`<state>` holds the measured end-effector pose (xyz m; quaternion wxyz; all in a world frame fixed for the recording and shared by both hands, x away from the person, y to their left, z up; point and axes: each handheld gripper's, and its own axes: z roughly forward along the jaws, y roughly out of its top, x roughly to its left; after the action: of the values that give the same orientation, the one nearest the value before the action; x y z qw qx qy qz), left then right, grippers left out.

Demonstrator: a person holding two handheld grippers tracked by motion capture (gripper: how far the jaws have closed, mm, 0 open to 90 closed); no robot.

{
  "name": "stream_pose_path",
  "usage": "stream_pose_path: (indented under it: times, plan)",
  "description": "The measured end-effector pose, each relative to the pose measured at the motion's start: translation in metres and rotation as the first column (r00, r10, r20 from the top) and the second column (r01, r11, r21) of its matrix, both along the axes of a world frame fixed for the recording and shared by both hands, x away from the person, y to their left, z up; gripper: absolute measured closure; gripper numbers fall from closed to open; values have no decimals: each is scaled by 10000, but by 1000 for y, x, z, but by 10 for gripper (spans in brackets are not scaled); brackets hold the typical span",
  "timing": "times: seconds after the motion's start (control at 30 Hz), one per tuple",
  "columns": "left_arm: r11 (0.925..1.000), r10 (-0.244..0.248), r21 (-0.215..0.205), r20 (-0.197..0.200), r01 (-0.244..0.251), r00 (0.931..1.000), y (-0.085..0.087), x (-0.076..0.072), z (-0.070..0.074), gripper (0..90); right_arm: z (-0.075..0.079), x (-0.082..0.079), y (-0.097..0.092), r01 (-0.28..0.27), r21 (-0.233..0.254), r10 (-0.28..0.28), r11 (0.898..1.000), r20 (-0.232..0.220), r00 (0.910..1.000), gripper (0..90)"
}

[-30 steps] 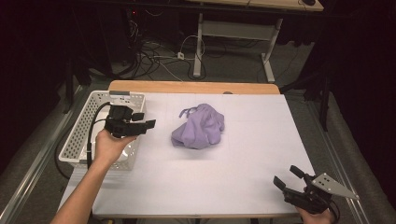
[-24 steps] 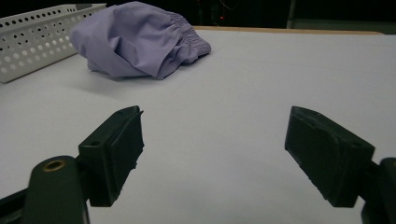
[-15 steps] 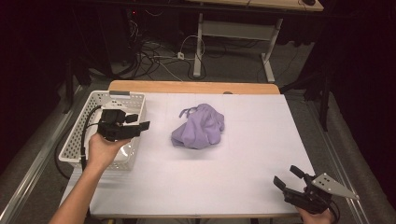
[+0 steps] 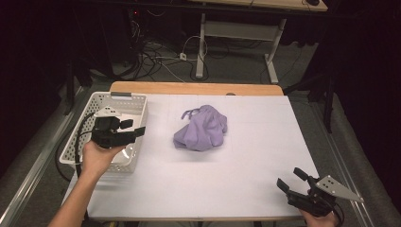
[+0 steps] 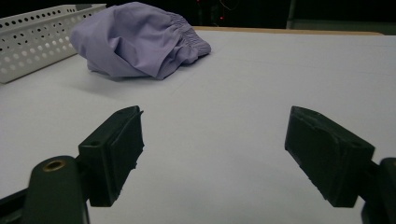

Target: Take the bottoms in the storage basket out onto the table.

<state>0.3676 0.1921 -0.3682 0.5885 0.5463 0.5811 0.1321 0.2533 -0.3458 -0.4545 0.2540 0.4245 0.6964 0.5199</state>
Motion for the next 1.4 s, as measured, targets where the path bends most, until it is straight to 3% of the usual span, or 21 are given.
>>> stream_pose_path:
  times: [0.3,0.77,1.0,1.23,1.4]
  plan:
    - [9996,194,-221,174,-190,9997,10,-8,-2,385,0,0,0,40,34,-40,10000,-18,10000,202]
    - [9984,553,-174,453,-545,9974,21,-22,-10,370,0,2,1,6,28,-6,10000,5,10000,202]
    - [9967,803,-184,865,-790,9930,25,-33,-12,360,1,6,2,-55,48,55,10000,31,10000,202]
    - [9927,1141,-557,1349,-1074,9843,36,-50,-19,360,1,8,0,119,249,-120,9996,21,9999,202]
    - [9884,1399,-791,1404,-1298,9802,48,-58,-27,359,1,9,1,97,154,-97,9998,2,10000,202]
